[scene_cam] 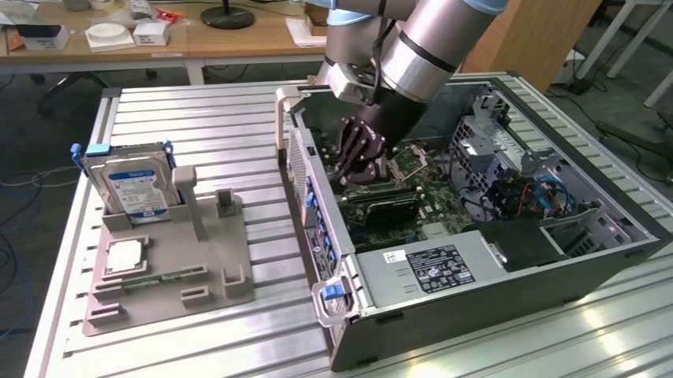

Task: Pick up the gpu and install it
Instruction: 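Press down on the gpu until it lock into place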

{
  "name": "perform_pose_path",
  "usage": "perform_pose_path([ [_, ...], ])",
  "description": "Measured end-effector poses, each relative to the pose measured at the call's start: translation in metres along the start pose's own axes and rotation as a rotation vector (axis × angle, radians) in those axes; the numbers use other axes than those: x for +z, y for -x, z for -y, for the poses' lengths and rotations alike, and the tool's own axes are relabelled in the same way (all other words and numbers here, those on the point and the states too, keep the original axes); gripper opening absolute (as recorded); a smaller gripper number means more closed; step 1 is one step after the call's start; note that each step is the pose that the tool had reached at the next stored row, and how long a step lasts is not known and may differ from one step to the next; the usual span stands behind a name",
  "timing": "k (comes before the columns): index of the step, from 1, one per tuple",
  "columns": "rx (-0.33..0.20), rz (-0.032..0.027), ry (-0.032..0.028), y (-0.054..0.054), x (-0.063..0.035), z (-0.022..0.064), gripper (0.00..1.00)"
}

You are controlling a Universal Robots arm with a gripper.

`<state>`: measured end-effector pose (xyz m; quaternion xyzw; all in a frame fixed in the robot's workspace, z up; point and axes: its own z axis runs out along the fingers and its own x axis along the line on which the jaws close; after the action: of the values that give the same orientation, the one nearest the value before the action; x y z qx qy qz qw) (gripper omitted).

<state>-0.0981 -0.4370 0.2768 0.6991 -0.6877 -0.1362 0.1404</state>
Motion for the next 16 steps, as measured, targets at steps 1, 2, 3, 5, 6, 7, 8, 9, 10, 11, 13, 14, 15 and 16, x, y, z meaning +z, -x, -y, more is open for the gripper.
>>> perform_pose_path([
  [1, 0.0, -0.0002, 0.003, 0.001, 0.0, 0.0, 0.1],
  [2, 0.0, -0.0003, 0.0032, 0.001, 0.0, 0.0001, 0.1],
  [3, 0.0, -0.0003, 0.0032, 0.001, 0.0, 0.0001, 0.1],
  [5, 0.0, -0.0003, 0.0034, 0.001, 0.0, 0.0001, 0.1],
  [6, 0.0, -0.0004, 0.0036, 0.0011, 0.0001, 0.0, 0.1],
  [7, 0.0, -0.0002, 0.0036, 0.0018, 0.0005, -0.0001, 0.1],
  [8, 0.0, -0.0003, 0.004, 0.002, 0.0006, -0.0003, 0.1],
  [9, 0.0, -0.0004, 0.0046, 0.002, 0.0007, -0.0005, 0.1],
  [10, 0.0, -0.0002, 0.0051, 0.002, 0.0008, -0.0008, 0.1],
  [11, 0.0, -0.0003, 0.0063, 0.002, 0.0008, -0.0008, 0.1],
  [13, 0.0, -0.0001, 0.0081, 0.0007, 0.0009, -0.0009, 0.1],
  [14, 0.0, -0.0001, 0.0092, -0.0003, 0.001, -0.0009, 0.1],
  [15, 0.0, -0.0001, 0.0099, -0.001, 0.0009, -0.0009, 0.1],
  [16, 0.0, 0.0003, 0.0117, -0.0035, 0.001, -0.001, 0.1],
])
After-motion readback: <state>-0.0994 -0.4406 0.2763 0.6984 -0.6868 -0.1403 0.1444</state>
